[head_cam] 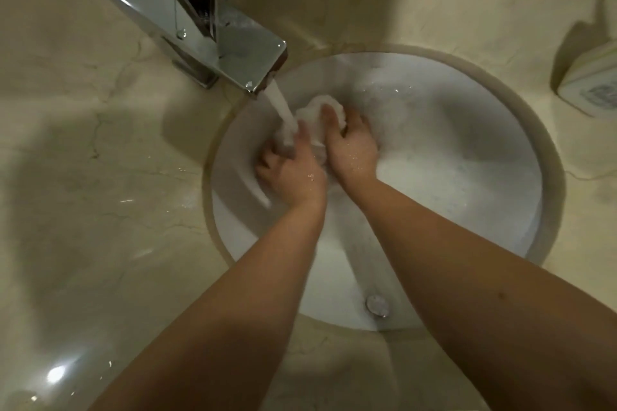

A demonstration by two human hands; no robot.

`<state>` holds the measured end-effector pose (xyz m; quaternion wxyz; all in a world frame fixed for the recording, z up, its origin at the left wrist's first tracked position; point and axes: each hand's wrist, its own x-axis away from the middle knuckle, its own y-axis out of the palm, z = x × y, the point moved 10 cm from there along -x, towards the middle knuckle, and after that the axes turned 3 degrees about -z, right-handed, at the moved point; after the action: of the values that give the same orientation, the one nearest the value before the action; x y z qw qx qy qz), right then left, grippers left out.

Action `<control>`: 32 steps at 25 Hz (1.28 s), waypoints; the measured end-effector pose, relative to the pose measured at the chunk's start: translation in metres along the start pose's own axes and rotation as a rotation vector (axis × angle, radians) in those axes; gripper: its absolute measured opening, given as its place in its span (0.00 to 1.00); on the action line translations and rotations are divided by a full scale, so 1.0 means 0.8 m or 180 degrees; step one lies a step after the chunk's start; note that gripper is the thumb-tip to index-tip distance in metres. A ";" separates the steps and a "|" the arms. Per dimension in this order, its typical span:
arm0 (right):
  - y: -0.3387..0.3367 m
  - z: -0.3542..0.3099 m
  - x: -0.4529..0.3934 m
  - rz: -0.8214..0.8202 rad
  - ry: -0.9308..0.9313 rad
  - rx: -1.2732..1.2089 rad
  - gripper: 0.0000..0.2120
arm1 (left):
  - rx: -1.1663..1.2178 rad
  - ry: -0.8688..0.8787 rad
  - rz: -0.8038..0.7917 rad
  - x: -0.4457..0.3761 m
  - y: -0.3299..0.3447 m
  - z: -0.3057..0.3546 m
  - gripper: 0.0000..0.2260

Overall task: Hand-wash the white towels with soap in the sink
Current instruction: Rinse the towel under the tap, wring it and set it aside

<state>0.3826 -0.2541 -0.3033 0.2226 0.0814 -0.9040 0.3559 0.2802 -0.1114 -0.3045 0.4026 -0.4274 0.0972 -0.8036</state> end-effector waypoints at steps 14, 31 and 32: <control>-0.012 -0.077 0.040 -0.0240 -0.0386 -0.1981 0.16 | 0.1603 0.0543 -0.0708 -0.002 -0.033 0.053 0.12; -0.008 -0.062 0.037 -0.0014 -0.0838 -0.0558 0.34 | 0.0714 0.1710 -0.0875 -0.006 -0.015 0.081 0.06; -0.005 -0.062 0.038 0.0038 -0.0713 -0.0695 0.35 | 0.0858 0.1580 -0.0971 -0.007 -0.011 0.081 0.07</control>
<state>0.3738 -0.2230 -0.2547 0.1257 0.0906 -0.9569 0.2456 0.3269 -0.0891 -0.2635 0.2946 -0.1708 0.0200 -0.9400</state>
